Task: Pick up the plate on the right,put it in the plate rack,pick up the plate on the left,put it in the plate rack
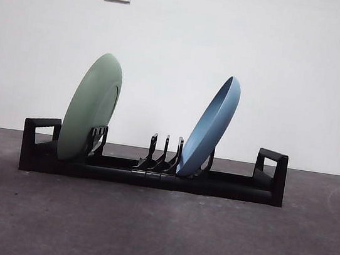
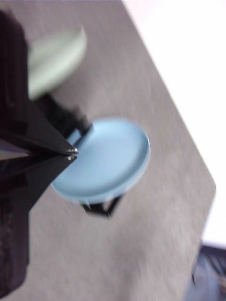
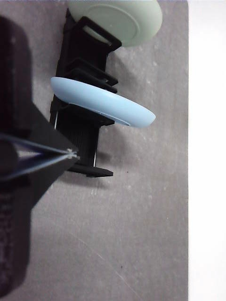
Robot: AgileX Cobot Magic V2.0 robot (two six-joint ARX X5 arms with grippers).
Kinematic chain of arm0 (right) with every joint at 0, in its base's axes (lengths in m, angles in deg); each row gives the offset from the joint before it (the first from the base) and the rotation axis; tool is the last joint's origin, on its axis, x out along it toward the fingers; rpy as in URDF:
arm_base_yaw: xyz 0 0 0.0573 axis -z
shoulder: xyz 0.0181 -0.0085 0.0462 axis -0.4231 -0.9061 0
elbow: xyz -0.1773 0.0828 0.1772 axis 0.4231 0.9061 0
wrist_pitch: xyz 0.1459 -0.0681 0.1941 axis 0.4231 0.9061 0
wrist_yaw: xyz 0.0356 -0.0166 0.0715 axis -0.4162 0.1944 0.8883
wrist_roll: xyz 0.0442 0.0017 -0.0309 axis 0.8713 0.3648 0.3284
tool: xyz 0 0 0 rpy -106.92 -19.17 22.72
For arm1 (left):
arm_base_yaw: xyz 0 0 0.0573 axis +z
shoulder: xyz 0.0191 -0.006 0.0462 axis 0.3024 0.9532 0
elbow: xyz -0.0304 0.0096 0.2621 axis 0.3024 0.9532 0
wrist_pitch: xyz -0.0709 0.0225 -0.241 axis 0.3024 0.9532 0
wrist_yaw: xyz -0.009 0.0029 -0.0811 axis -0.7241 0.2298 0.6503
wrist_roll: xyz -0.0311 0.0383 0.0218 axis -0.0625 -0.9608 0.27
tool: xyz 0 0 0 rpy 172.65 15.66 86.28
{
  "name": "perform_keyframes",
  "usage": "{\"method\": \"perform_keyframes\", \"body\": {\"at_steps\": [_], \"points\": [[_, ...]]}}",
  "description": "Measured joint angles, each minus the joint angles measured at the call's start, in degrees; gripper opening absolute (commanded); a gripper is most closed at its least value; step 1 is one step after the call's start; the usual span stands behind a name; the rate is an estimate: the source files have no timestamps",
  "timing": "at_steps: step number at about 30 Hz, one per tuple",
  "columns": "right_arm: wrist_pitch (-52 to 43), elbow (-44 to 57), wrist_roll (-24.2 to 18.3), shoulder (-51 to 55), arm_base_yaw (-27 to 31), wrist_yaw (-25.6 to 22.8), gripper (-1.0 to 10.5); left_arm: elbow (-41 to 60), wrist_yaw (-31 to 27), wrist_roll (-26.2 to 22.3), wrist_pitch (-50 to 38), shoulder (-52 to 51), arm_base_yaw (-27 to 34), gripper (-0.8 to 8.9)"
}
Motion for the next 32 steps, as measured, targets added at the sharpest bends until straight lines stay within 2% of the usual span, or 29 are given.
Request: {"method": "perform_keyframes", "body": {"at_steps": [4,7,13,16,20,26,32], "points": [[-0.1,0.0,-1.1,0.1,0.0,0.0,-0.1,0.5,-0.9,-1.7,3.3,-5.7,3.8,-0.08],[-1.9,1.6,-1.3,1.6,-0.1,0.0,-0.1,4.8,-0.8,-2.2,2.9,-10.4,7.0,-0.08],[-10.2,12.2,-1.3,8.1,-0.4,0.0,-0.1,19.5,-0.5,-2.1,-1.6,-18.3,10.0,-0.08],[-15.2,20.5,-1.2,13.0,-1.0,0.0,-0.1,29.3,-0.6,0.0,-6.5,-24.2,10.5,-0.08],[-17.0,27.8,-1.1,17.5,-1.8,-0.2,-0.1,38.2,-0.6,2.8,-10.4,-31.3,10.5,-0.08],[-16.6,28.6,-1.0,17.7,-1.9,-0.2,0.0,39.9,-0.6,4.4,-11.9,-35.9,10.6,-0.04],[-16.6,28.6,-1.1,17.2,-1.9,-0.2,0.0,39.9,-0.6,4.9,-11.7,-34.2,10.6,-0.04]]}}
